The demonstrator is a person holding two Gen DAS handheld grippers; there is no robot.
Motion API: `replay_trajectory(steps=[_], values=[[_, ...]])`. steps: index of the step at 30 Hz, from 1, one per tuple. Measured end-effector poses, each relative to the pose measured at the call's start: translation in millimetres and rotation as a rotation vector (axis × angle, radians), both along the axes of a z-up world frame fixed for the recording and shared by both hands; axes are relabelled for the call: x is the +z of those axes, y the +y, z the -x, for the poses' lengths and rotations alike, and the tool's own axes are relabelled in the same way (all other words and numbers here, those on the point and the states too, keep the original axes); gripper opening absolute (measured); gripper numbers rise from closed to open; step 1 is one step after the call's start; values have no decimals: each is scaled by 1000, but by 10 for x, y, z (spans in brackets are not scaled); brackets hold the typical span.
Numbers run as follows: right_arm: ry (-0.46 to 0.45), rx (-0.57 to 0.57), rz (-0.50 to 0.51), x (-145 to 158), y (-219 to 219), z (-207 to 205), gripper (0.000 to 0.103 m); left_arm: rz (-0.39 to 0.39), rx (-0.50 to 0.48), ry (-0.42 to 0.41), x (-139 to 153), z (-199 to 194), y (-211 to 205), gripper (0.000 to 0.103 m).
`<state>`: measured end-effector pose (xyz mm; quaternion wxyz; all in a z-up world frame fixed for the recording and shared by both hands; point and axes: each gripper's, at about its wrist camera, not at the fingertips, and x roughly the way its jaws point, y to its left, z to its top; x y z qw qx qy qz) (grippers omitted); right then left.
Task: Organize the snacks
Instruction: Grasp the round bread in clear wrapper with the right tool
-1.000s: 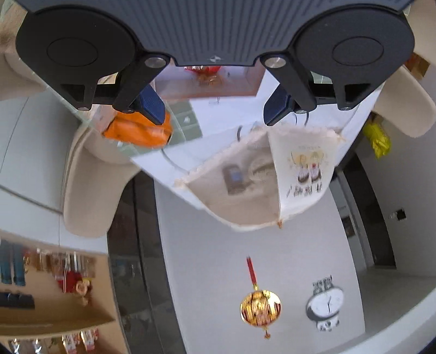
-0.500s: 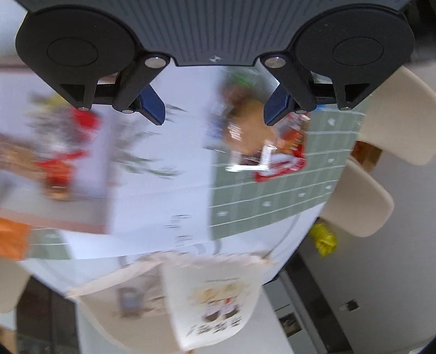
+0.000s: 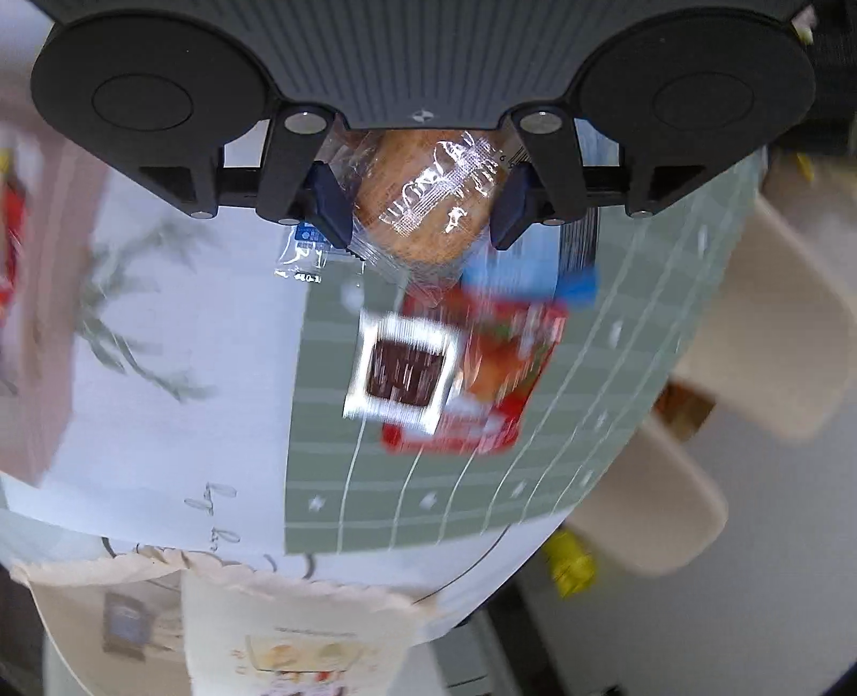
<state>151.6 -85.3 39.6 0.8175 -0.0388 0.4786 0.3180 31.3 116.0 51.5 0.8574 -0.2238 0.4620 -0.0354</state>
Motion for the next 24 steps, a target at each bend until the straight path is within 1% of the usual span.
replay_trajectory(steps=[2, 3, 4, 5, 6, 8, 10, 11, 12, 13, 15, 19, 20, 22, 24], values=[[38, 47, -24, 34, -172, 184, 59, 8, -31, -3, -15, -18, -125, 28], [61, 50, -44, 57, -272, 254, 62, 11, -45, -3, -22, -28, -183, 28], [60, 39, -55, 100, -357, 305, 65, 14, -55, -2, -30, -32, -222, 28], [35, 20, -51, 138, -431, 360, 72, 18, -64, 2, -37, -42, -276, 28], [-3, 1, -35, 174, -489, 421, 74, 20, -71, 7, -43, -53, -312, 28], [-79, -31, 12, 207, -581, 497, 74, 22, -91, 11, -40, -63, -386, 28], [-133, -48, 45, 198, -626, 528, 74, 15, -111, 11, -23, -65, -467, 28], [-158, -46, 80, 170, -618, 529, 71, 13, -119, 11, -18, -71, -493, 28], [-177, -39, 109, 121, -602, 519, 65, 10, -124, 12, -11, -70, -511, 28], [-186, -31, 120, 74, -578, 516, 62, 5, -127, 13, -6, -67, -522, 28], [-158, -14, 91, -21, -531, 473, 56, -7, -121, 16, 7, -64, -510, 28], [-96, -2, 47, -189, -356, 460, 53, -43, -78, 3, 71, -89, -391, 28], [-88, 3, 33, -198, -337, 480, 49, -52, -68, -7, 100, -112, -348, 28], [-92, 25, 31, -211, -294, 561, 42, -64, -55, -25, 143, -199, -263, 28], [-106, 17, 43, -203, -330, 640, 40, -71, -31, -37, 174, -335, -167, 28]])
